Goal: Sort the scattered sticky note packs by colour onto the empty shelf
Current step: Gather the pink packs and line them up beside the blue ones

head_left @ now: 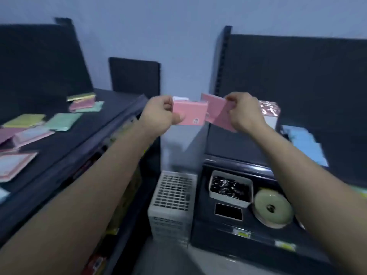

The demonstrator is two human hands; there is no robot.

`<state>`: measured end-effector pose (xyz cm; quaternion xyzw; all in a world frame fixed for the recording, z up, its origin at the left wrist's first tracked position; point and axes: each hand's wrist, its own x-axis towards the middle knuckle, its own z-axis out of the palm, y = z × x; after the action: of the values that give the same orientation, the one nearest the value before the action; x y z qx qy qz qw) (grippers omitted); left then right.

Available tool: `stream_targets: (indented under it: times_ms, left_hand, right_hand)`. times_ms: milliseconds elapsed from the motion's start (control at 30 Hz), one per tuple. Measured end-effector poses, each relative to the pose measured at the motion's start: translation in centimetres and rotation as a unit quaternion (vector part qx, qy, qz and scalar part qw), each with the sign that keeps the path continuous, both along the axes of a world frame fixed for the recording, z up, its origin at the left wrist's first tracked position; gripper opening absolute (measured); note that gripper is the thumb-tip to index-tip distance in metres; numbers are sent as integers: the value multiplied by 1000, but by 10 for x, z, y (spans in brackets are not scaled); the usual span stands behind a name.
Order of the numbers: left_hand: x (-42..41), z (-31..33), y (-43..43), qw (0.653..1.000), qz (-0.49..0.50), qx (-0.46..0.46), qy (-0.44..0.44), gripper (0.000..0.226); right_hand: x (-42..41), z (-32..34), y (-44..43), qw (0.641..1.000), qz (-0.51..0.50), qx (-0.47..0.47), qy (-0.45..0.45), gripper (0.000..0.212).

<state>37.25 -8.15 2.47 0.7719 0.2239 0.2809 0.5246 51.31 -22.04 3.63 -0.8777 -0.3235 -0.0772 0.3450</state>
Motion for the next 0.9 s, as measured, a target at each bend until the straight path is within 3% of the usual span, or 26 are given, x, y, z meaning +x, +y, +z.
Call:
stream_targets:
  times_ms: [200, 400, 667, 900]
  left_hand:
    - [131, -7, -96, 989, -144, 5, 23, 30]
    - [262, -23, -186, 980, -198, 9, 37, 35]
    - [433, -46, -282, 979, -181, 29, 90, 17]
    - [517, -77, -298, 978, -146, 12, 146, 14]
  right_hand:
    - [103, -10, -125, 987, -159, 22, -1, 34]
    - [235, -32, -224, 972, -233, 21, -2, 31]
    - [407, -71, -312, 976, -205, -14, 65, 37]
    - [503, -117, -326, 972, -163, -38, 166, 38]
